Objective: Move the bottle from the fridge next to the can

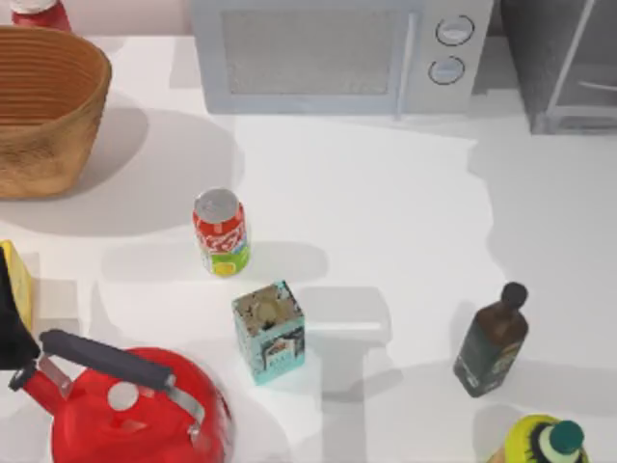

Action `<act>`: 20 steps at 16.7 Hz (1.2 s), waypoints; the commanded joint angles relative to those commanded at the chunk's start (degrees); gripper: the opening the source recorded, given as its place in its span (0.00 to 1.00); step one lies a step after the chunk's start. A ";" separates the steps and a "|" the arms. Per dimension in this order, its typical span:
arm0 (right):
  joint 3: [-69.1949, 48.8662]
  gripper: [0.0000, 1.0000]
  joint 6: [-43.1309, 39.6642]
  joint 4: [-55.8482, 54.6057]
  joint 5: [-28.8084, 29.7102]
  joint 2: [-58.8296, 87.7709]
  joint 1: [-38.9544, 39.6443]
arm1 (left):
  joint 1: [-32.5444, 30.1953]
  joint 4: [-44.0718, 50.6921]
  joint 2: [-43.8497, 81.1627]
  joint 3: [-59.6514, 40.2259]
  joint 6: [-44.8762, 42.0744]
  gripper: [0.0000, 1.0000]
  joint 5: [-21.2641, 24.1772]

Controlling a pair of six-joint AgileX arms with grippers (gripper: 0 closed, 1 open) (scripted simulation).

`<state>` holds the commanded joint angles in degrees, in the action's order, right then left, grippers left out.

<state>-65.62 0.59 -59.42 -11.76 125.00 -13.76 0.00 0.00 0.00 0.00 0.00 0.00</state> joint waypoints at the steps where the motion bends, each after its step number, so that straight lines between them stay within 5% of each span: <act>1: -2.11 1.00 -0.01 0.96 0.22 1.12 0.19 | 0.00 0.00 0.00 0.00 0.00 1.00 0.00; 8: -6.43 1.00 -0.03 3.08 0.69 3.39 0.64 | 0.00 0.00 0.00 0.00 0.00 1.00 0.00; 20: -6.43 0.10 -0.03 3.08 0.69 3.39 0.64 | 0.00 0.00 0.00 0.00 0.00 1.00 0.00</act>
<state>-72.05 0.56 -56.34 -11.06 128.39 -13.12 0.00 0.00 0.00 0.00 0.00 0.00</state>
